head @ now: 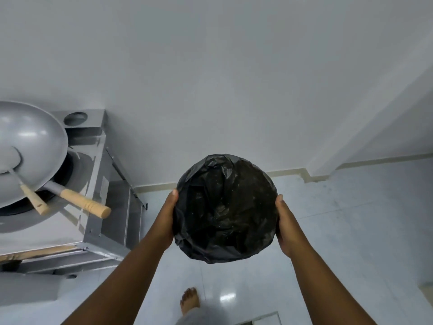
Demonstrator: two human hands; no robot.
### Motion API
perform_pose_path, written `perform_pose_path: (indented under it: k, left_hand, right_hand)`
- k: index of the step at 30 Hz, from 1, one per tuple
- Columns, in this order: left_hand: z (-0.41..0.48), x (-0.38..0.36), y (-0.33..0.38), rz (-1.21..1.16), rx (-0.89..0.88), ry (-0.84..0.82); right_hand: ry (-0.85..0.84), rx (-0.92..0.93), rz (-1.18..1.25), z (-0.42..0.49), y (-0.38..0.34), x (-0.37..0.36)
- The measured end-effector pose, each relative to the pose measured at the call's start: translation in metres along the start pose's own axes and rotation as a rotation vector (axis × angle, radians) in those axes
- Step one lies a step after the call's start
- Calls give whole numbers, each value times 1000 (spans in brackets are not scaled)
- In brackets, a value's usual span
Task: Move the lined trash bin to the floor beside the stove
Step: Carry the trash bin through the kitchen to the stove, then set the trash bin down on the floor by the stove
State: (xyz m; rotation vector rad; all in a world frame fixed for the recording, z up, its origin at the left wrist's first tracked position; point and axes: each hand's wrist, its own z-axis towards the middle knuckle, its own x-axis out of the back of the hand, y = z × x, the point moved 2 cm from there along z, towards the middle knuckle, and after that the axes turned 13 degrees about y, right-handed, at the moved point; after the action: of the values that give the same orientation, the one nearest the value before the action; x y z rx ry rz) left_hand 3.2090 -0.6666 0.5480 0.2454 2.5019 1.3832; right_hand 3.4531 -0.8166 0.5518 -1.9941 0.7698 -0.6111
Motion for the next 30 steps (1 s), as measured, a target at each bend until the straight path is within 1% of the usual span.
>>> perform_pose_path:
  k: [4,9,15,18,22,25,30]
  left_hand:
    - [42,9,-16,43,45,59]
    - [96,30,-68,48,133,122]
    - [178,64,-177,127,308,121]
    - [213,77,-243,138,382,142]
    - [257,87,-315,169,443,186]
    - [285,92,-356,162,479,198]
    - [309,101,-400,141,515,229]
  right_hand:
    - [-35,-80,-30,51,20,-30]
    - [-125,-157,-97,119,66,-67]
    - [-151,-302,-173,209,161,-103]
    - [-184,-363,-203,249,225,-116]
    - [-173,-416,-257,295,313,-127]
    - [-187,-444,-291,320,360,-134]
    - [-214,-459,-334,336,405,-143]
